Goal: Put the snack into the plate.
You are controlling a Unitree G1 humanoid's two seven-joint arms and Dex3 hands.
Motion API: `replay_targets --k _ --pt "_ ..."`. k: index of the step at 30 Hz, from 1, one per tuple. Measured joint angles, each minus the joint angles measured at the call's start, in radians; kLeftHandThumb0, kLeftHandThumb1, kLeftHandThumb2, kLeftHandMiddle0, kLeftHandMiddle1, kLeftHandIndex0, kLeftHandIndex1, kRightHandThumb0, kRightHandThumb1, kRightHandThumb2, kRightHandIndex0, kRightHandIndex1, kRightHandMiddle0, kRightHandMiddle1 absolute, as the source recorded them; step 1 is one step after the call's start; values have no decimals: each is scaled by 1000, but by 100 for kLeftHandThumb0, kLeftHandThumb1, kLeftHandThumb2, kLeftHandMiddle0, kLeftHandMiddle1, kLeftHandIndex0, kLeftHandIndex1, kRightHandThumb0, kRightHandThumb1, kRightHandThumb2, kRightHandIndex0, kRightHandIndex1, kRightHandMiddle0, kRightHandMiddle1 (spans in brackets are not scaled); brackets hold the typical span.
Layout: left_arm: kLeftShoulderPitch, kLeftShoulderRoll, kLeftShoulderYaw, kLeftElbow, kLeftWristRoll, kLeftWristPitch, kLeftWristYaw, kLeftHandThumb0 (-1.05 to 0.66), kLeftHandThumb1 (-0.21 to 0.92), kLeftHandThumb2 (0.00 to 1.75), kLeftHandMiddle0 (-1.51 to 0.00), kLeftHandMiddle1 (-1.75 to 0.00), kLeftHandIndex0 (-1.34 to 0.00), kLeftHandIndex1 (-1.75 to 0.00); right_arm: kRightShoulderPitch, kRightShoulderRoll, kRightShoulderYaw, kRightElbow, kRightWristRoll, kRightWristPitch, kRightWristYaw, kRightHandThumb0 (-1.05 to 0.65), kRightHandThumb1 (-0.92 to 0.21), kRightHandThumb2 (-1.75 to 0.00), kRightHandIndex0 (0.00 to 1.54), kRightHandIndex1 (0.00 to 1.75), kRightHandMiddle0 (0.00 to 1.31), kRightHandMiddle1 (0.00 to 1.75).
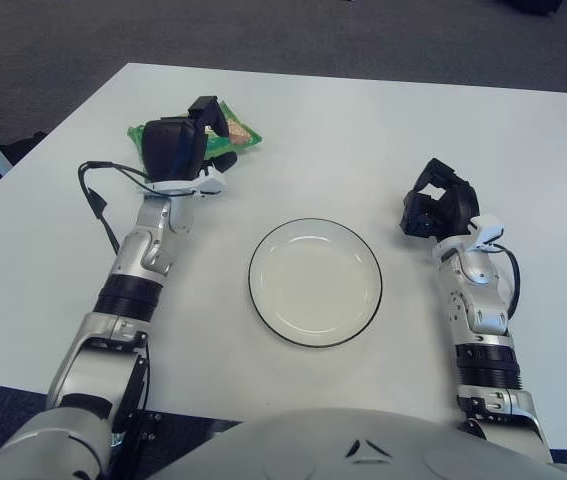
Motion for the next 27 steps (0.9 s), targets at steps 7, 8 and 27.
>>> replay_targets --k 7,8,27 --pt "-25 18 -13 15 2 37 -17 -39 67 86 -49 -170 -35 -175 -1 0 -1 2 0 2 3 -54 -18 -148 131 175 73 175" --pt "-31 21 -14 25 0 38 -19 -39 72 80 -40 -166 -32 -175 -1 0 -1 2 0 2 3 -54 -18 -148 130 175 73 175" --pt "-189 119 -137 324 83 42 77 -88 91 69 -1 -74 0 -102 -4 0 -5 9 -1 20 12 -54 -19 -148 130 175 72 175"
